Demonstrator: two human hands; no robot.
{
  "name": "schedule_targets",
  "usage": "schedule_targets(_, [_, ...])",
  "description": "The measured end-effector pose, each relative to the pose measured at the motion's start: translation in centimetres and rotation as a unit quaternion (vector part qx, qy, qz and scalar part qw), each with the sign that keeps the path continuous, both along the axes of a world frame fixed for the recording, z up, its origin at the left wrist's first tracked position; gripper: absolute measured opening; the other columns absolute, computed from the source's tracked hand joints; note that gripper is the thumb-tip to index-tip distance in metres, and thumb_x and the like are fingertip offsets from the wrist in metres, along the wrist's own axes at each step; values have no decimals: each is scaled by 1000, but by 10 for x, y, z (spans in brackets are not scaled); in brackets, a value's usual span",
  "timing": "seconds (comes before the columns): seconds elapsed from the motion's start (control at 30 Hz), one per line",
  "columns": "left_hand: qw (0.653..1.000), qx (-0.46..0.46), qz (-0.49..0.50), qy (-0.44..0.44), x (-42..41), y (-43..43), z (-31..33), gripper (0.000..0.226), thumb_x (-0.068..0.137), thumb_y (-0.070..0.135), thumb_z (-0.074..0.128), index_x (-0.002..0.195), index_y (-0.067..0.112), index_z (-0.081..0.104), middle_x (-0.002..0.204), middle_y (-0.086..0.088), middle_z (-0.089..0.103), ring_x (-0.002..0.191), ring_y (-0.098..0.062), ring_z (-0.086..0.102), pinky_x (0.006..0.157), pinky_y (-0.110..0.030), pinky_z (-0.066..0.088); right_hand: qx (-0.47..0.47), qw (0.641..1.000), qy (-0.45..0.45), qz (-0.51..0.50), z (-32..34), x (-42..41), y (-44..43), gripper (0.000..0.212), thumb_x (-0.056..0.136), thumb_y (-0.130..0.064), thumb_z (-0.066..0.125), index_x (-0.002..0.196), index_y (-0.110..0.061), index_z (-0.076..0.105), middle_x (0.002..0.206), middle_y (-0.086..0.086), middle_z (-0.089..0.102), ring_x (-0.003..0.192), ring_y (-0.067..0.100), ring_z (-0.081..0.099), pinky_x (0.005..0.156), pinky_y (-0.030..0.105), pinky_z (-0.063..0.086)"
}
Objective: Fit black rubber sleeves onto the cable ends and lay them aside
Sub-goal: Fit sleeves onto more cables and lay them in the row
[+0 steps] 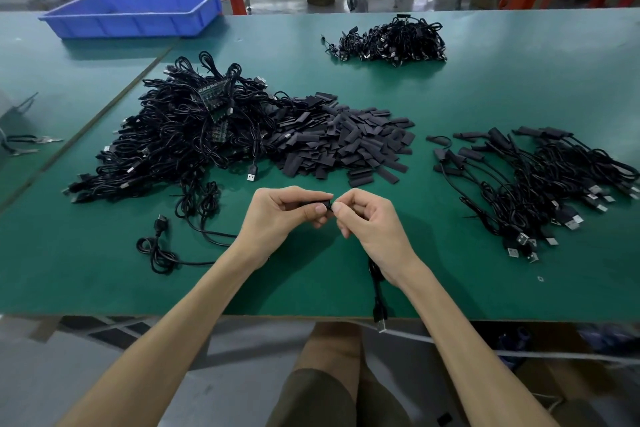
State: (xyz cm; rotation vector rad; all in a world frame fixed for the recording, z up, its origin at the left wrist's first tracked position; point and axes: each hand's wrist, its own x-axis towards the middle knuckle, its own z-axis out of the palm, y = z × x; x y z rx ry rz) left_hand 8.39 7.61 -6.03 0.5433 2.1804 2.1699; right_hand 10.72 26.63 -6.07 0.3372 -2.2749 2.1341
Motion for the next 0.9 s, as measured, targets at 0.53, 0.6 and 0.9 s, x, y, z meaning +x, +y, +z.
schedule_targets(0.53, [1000, -2, 1, 17, 2, 0, 3, 23, 86, -1, 75, 108, 3, 78, 91, -12, 75, 75, -20, 69, 77, -26, 56, -25, 999, -6, 31, -1, -1, 1, 19, 104, -16, 61, 89, -6, 68, 67, 2, 66, 68, 11, 59, 75, 21, 48])
schedule_targets(0.6, [1000, 10, -2, 8, 2, 1, 3, 22, 85, -3, 74, 106, 3, 78, 90, -14, 76, 74, -20, 69, 76, -27, 56, -36, 999, -11, 34, 0, -1, 0, 22, 105, -22, 61, 88, -10, 69, 67, 2, 68, 67, 12, 57, 69, 18, 45])
schedule_targets(0.9, [1000, 15, -7, 0, 5, 2, 6, 21, 86, -6, 72, 106, -3, 76, 89, -23, 75, 74, -32, 67, 75, -32, 58, -9, 1000, -7, 18, -4, -1, -1, 27, 106, -20, 59, 88, -2, 69, 62, -4, 64, 63, 6, 56, 69, 16, 47])
